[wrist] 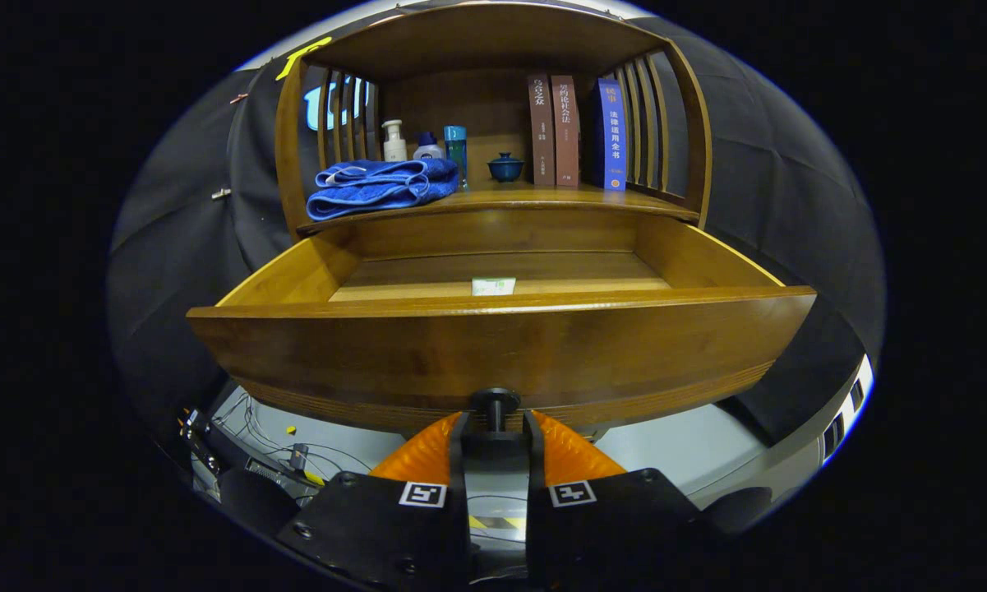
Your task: Pull open the drawer, take out the items inside it, and place them on the countertop above the cabinet.
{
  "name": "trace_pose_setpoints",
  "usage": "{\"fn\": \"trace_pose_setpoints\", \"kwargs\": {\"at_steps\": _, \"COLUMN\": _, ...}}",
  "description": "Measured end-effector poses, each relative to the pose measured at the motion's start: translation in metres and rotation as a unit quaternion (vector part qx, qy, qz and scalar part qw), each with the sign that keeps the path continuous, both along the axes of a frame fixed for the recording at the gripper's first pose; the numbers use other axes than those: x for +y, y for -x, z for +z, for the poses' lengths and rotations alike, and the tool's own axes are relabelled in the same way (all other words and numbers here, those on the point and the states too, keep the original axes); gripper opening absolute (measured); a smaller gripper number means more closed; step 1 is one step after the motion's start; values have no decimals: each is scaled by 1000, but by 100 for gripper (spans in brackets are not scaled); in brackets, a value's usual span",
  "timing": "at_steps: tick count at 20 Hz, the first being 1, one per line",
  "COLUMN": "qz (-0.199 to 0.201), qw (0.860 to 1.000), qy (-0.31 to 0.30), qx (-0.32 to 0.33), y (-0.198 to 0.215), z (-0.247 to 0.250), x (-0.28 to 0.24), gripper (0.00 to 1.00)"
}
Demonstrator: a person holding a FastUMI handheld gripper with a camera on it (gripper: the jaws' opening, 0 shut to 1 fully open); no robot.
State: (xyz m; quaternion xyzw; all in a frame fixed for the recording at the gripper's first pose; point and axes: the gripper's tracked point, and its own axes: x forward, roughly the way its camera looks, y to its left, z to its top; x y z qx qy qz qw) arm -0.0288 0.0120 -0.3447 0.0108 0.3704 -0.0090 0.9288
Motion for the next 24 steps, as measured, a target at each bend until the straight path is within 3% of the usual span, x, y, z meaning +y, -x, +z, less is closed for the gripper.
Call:
{"fn": "trace_pose_setpoints", "kwargs": {"at_steps": 5, "qz": 2, "qw": 1000, "qy": 0, "qx": -3, "y": 2, "z": -3, "x": 0, "gripper": 32}}
{"fn": "trace_pose_setpoints", "kwargs": {"at_steps": 10, "qz": -21, "qw": 1000, "qy": 15, "qx": 6, "y": 19, "z": 8, "x": -15, "gripper": 100}}
{"fn": "trace_pose_setpoints", "kwargs": {"at_steps": 15, "qz": -22, "qw": 999, "qy": -1, "qx": -41, "y": 17, "z": 80, "x": -7, "gripper": 100}}
{"fn": "trace_pose_setpoints", "kwargs": {"at_steps": 20, "qz": -4, "qw": 997, "qy": -23, "qx": -79, "y": -65, "z": 141, "x": 7, "gripper": 100}}
{"fn": "trace_pose_setpoints", "kwargs": {"at_steps": 24, "qz": -4, "qw": 999, "qy": -20, "qx": -27, "y": -126, "z": 124, "x": 13, "gripper": 100}}
